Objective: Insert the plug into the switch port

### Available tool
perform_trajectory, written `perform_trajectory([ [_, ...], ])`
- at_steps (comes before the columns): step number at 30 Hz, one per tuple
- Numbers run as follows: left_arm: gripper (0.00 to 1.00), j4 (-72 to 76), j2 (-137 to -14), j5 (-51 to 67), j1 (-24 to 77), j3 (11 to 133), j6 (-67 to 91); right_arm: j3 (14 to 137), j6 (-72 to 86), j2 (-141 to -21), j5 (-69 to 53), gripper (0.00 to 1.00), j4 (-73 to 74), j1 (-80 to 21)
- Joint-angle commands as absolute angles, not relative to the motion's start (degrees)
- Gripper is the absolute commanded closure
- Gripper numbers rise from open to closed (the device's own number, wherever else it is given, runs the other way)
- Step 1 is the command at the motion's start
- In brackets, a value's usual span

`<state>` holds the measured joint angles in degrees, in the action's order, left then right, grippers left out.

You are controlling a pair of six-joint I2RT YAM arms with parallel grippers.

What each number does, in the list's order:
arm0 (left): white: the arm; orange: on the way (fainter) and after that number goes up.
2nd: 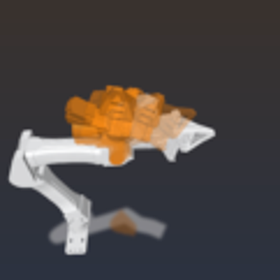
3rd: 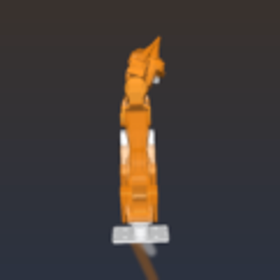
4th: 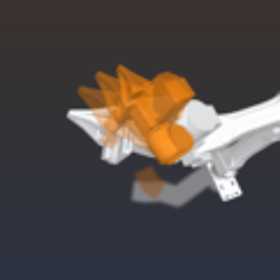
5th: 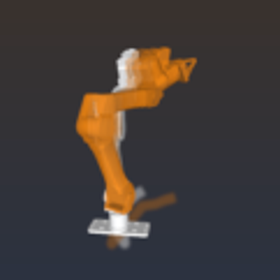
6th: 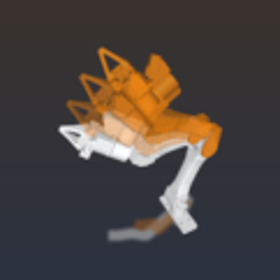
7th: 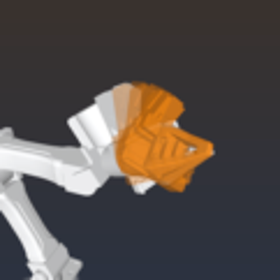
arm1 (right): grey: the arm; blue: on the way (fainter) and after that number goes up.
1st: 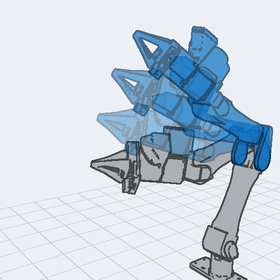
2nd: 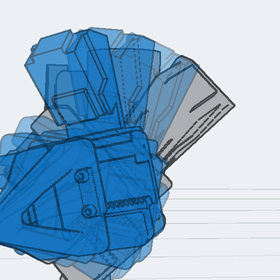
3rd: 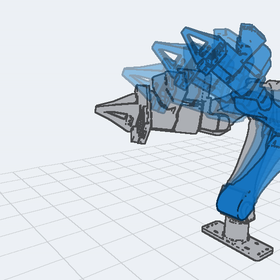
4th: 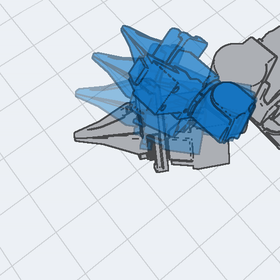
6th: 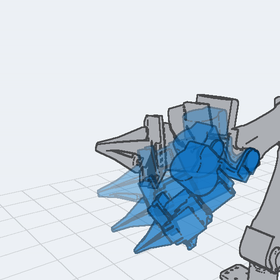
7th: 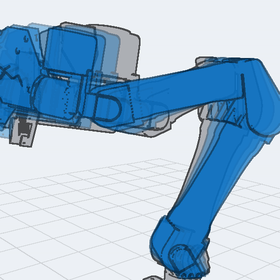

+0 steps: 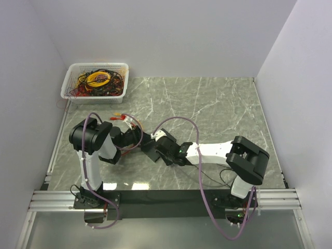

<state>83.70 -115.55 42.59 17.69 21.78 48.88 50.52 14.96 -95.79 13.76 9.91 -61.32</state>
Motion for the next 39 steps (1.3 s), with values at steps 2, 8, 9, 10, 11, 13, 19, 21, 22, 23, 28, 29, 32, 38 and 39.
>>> perform_trajectory([
  [2,0.38,106.7,-118.0,58.1,20.1,18.7,55.7,51.9,13.3,-94.7,18.6,1.0,-1.3,-59.2],
  [8,0.39,106.2,-119.9,58.7,22.0,20.2,55.1,52.7,12.2,-94.4,18.6,1.0,-1.8,-59.1],
  [9,0.39,104.2,-120.0,58.4,22.0,20.4,54.2,53.4,12.0,-94.0,18.8,1.0,-1.7,-59.1],
  [10,0.39,102.8,-119.9,58.0,22.1,20.6,53.4,53.9,11.5,-94.0,18.9,1.0,-1.8,-59.2],
  [11,0.4,101.3,-119.7,57.1,22.1,20.7,52.4,54.2,11.3,-94.0,19.0,1.0,-1.9,-59.2],
  [13,0.4,94.5,-118.8,56.0,22.8,21.4,49.0,55.5,10.6,-93.9,18.6,1.0,-2.5,-59.1],
  [19,0.4,89.3,-117.6,54.3,24.3,22.1,45.7,59.3,11.7,-96.3,20.2,1.0,-4.3,-58.7],
  [21,0.4,90.3,-118.3,54.4,24.3,22.1,46.5,60.2,12.7,-97.4,21.0,1.0,-4.6,-58.2],
  [22,0.4,90.6,-119.2,54.5,24.3,22.2,46.8,60.3,13.9,-97.6,21.2,1.0,-5.1,-57.8],
  [23,0.4,92.0,-119.6,54.8,24.3,22.3,47.1,60.4,14.5,-97.8,21.5,1.0,-6.1,-57.1],
  [28,0.41,93.3,-120.9,55.2,24.2,22.1,48.3,62.6,17.1,-101.2,23.6,1.0,-7.3,-55.4],
  [29,0.41,94.1,-120.9,55.4,24.3,22.1,48.6,62.7,17.3,-101.6,23.8,1.0,-8.7,-54.9],
  [32,0.41,94.6,-121.6,56.0,24.3,22.3,49.1,62.5,16.7,-102.4,23.6,1.0,-12.9,-54.9],
  [38,0.4,93.1,-120.9,55.0,24.3,22.5,48.3,63.5,14.8,-104.8,22.2,1.0,-16.9,-54.9],
  [39,0.4,92.3,-120.4,54.4,24.1,22.3,47.8,64.2,14.9,-105.6,22.1,1.0,-16.5,-55.0],
])
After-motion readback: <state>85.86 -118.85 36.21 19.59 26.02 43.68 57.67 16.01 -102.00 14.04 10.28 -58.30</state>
